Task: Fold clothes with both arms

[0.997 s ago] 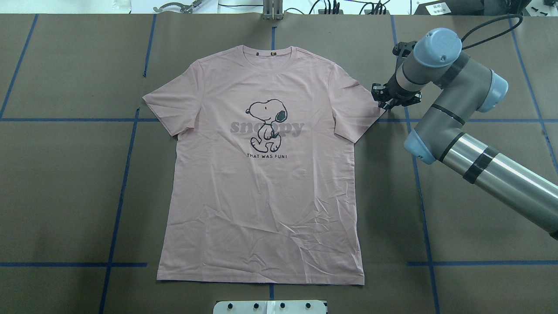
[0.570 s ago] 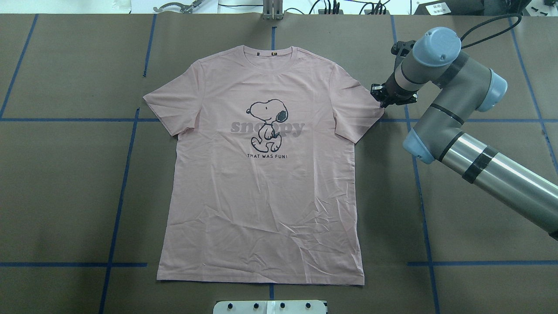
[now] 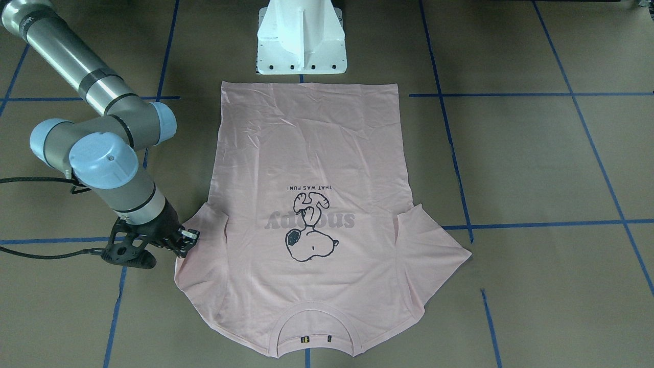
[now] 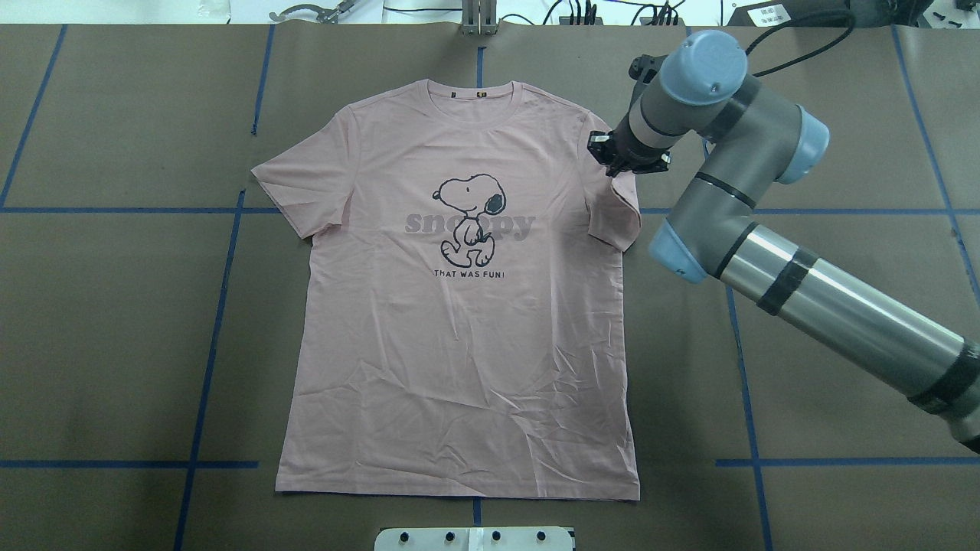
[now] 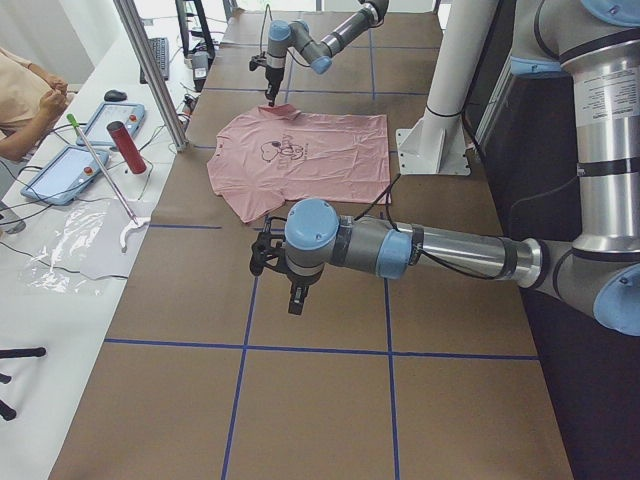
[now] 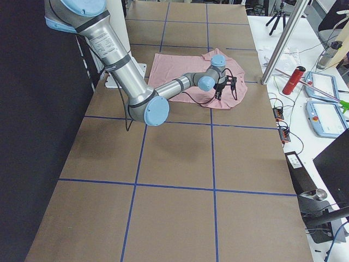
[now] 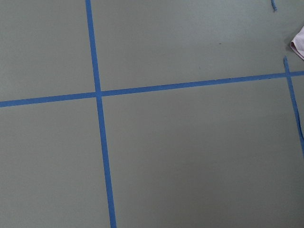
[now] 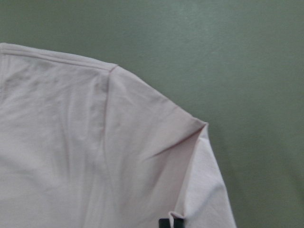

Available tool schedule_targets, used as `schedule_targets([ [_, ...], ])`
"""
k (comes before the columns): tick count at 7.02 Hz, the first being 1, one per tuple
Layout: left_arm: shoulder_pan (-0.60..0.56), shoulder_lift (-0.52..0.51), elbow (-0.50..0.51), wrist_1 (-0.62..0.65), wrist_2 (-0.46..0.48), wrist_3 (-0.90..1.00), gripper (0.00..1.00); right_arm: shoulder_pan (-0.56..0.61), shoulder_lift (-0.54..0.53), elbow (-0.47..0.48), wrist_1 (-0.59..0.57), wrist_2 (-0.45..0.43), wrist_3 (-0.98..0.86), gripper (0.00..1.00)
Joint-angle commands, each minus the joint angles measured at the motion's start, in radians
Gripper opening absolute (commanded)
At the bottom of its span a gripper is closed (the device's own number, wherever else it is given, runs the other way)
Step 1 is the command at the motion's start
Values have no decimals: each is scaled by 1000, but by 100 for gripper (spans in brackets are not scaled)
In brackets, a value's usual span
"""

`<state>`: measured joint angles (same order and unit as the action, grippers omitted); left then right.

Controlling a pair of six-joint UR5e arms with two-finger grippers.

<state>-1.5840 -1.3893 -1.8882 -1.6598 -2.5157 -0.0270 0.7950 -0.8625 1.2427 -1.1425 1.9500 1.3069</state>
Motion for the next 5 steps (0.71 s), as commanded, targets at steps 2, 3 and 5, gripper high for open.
schedule_targets([
  [2,-1,0,-11,0,0,-1,100,-33,146,-168,12,-71,43,0],
  [3,-1,0,-11,0,0,-1,100,-45,195,-224,12,-101,38,61],
  [5,1,-16,1,-11,-73,-42,100,-56,204,-233,13,-132,20,100],
])
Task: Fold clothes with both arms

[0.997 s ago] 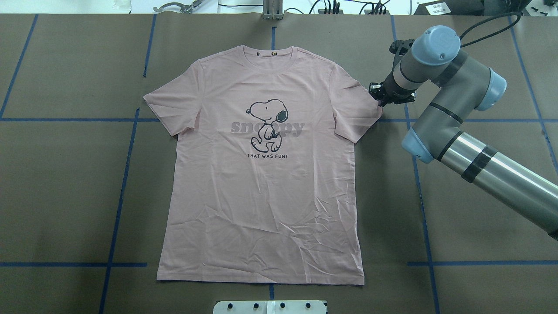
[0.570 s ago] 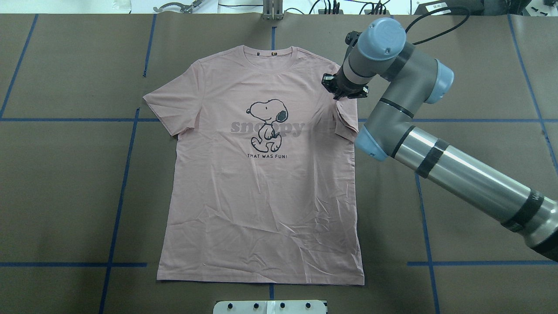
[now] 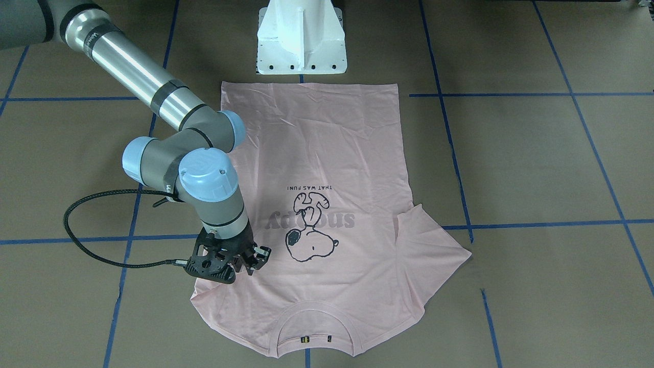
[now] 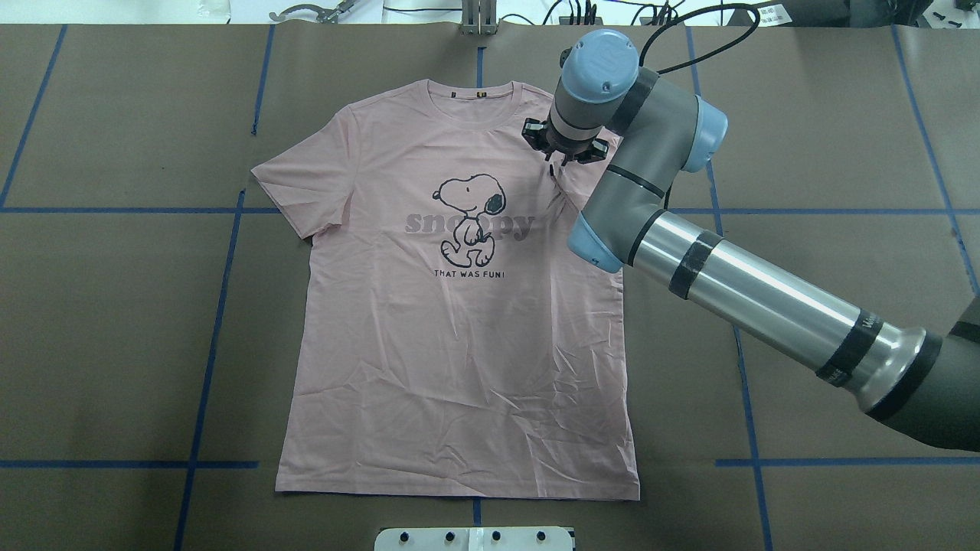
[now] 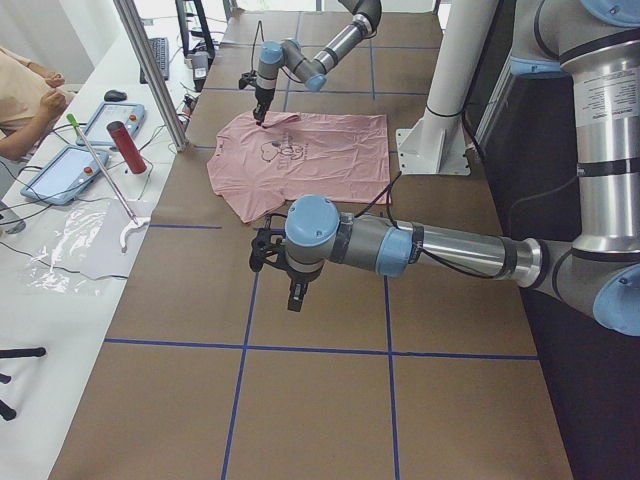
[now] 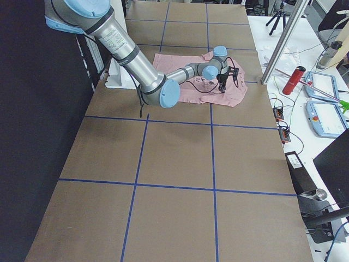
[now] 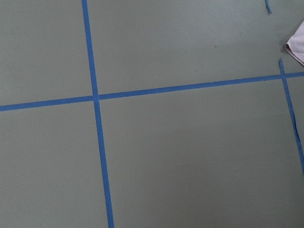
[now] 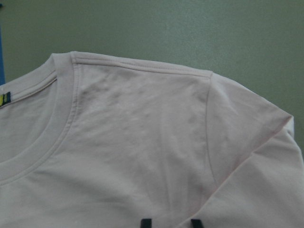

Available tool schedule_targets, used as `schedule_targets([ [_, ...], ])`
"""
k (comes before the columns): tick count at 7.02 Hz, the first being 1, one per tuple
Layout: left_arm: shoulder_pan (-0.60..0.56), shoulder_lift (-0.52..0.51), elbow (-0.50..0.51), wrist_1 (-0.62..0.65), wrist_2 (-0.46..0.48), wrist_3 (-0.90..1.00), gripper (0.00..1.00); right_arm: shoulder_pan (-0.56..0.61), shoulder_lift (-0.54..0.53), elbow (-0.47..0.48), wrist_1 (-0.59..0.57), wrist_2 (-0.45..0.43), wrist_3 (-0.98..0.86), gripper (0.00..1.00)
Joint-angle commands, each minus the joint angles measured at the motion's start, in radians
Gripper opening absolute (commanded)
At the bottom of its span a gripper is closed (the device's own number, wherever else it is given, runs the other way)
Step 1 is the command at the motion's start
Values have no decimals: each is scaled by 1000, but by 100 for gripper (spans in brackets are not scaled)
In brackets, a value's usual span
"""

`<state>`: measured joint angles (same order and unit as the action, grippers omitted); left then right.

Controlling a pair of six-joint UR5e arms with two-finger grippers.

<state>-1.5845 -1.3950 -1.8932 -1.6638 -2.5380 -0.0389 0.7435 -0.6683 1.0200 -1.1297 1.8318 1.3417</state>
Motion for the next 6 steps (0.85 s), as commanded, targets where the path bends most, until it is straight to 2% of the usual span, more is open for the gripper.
schedule_targets([
  [1,4,-25,-1,-45,-59,-117,100,2,10,0,1,-8,-28,100],
  [2,7,-33,5,-136,-59,-168,100,22,9,32,-1,16,-35,100],
  [3,35,-53,23,-196,-51,-223,100,63,-13,85,-5,108,-36,100],
  [6,235,-301,239,-215,-27,-269,100,140,-224,338,1,271,-41,100],
])
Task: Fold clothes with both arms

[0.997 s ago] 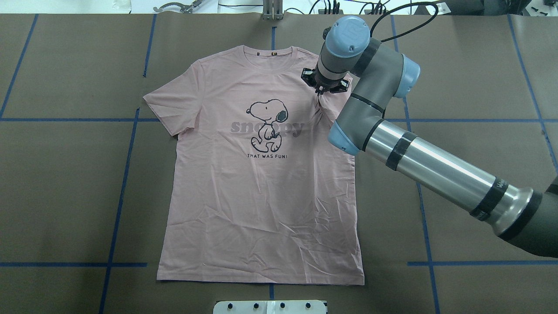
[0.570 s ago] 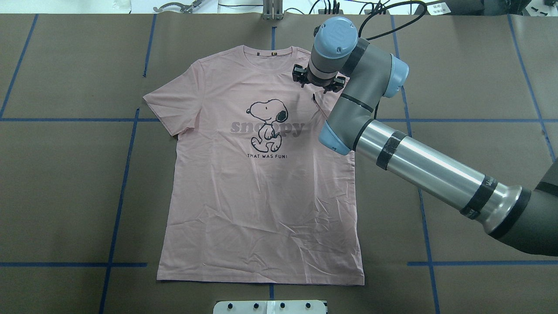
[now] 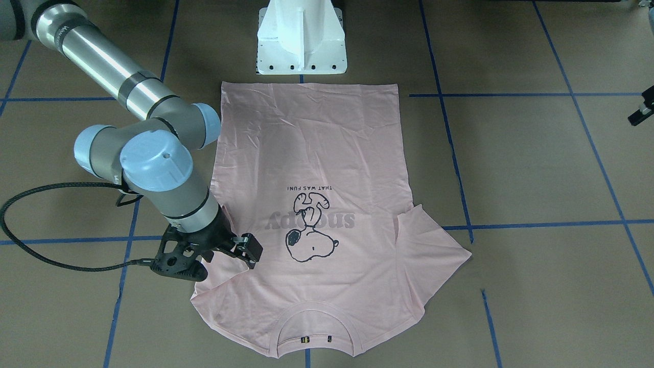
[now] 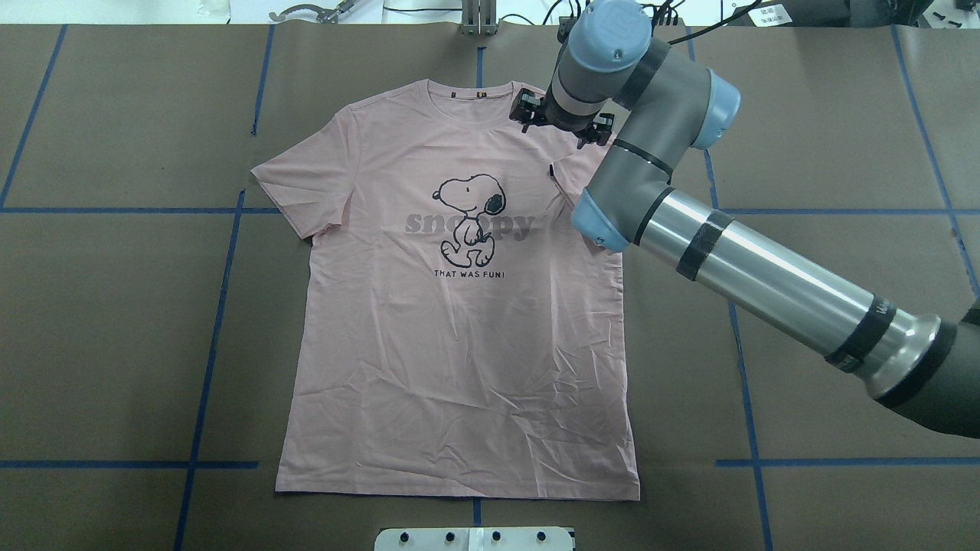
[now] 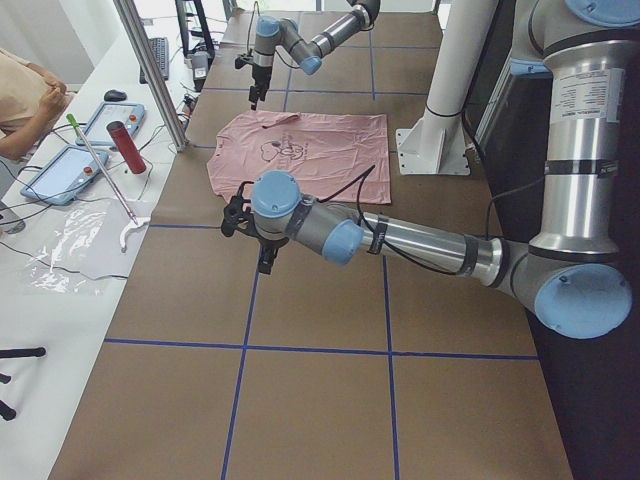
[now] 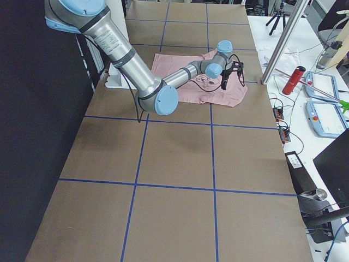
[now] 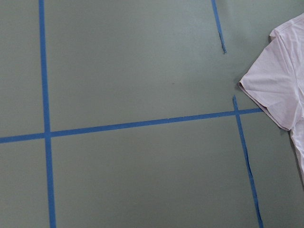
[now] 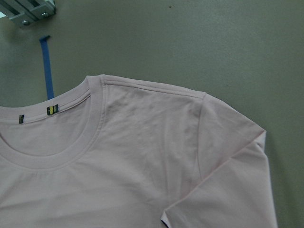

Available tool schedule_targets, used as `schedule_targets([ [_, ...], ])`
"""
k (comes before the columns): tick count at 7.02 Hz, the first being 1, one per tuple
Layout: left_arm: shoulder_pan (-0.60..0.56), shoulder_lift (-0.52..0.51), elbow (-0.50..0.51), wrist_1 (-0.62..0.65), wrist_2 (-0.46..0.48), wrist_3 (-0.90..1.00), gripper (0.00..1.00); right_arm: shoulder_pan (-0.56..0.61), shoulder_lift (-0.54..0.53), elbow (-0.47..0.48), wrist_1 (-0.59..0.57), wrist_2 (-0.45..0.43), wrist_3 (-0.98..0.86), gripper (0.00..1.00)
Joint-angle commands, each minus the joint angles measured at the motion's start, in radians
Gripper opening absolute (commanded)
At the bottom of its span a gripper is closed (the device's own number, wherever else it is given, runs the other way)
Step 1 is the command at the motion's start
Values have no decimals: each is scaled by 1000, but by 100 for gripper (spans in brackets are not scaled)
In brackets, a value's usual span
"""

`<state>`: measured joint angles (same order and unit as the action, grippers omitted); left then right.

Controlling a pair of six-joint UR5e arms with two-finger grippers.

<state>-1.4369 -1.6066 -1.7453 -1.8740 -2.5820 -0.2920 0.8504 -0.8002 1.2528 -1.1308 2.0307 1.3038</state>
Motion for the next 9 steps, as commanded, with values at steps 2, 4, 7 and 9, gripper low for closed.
schedule_targets([
  [2,212,-278,229,-17,130,-223,100,129,-218,245,-1,220,-24,100],
  [4,300,-347,336,-172,264,-410,100,150,-275,305,2,256,-29,100],
  [7,421,-475,474,-214,272,-562,94,151,-335,332,5,256,-40,100],
  [9,434,-495,545,-298,273,-567,86,150,-352,346,5,256,-52,100],
])
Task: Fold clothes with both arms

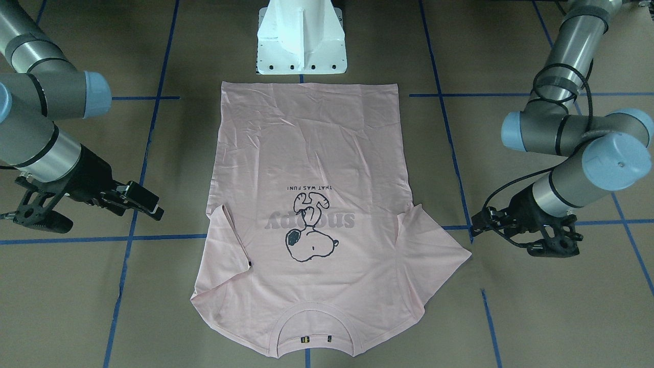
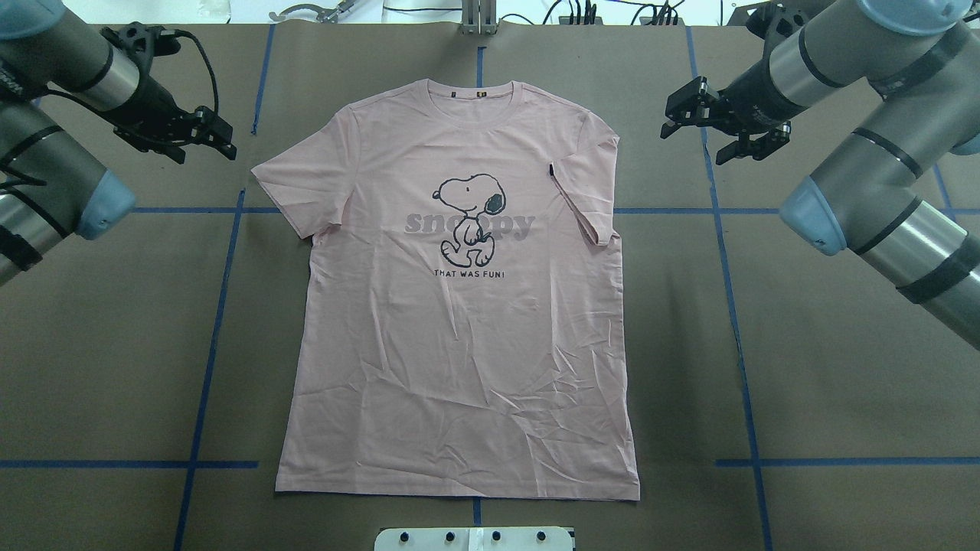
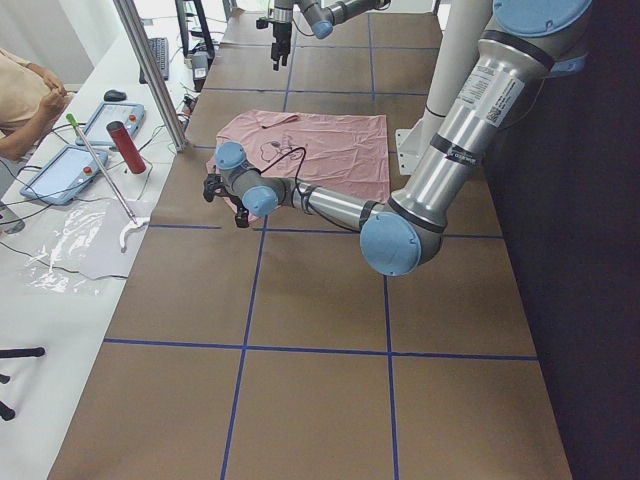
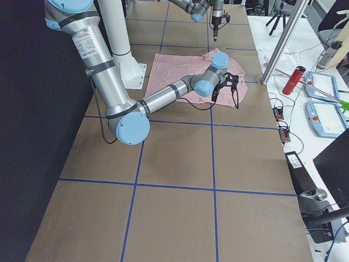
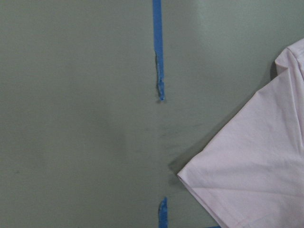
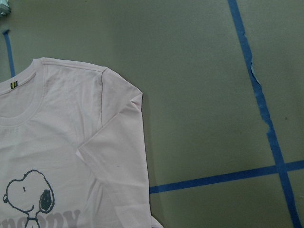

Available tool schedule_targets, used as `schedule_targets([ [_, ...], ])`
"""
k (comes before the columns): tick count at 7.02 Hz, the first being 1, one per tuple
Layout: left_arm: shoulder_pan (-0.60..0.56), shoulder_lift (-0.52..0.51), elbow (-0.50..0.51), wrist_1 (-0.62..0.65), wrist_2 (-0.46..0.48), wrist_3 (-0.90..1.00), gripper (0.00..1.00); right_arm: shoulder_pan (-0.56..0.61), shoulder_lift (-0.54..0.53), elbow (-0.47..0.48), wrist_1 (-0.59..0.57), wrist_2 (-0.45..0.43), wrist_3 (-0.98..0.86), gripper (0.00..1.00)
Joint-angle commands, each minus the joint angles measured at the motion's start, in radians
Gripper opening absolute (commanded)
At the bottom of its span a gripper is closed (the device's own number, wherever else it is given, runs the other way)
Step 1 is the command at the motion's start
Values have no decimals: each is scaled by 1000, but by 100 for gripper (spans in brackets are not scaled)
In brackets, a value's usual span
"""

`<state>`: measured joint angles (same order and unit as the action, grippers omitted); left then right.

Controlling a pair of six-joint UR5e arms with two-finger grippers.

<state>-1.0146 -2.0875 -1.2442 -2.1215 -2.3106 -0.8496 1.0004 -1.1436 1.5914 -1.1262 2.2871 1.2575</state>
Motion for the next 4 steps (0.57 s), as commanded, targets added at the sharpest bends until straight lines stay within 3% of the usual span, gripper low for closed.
schedule_targets([
  [1,13,-34,73,-72,2,-9,85,0,-11,8,0,0,-6,100],
  [4,36,-43,83,-86,97,-9,81,0,-10,10,2,2,-6,100],
])
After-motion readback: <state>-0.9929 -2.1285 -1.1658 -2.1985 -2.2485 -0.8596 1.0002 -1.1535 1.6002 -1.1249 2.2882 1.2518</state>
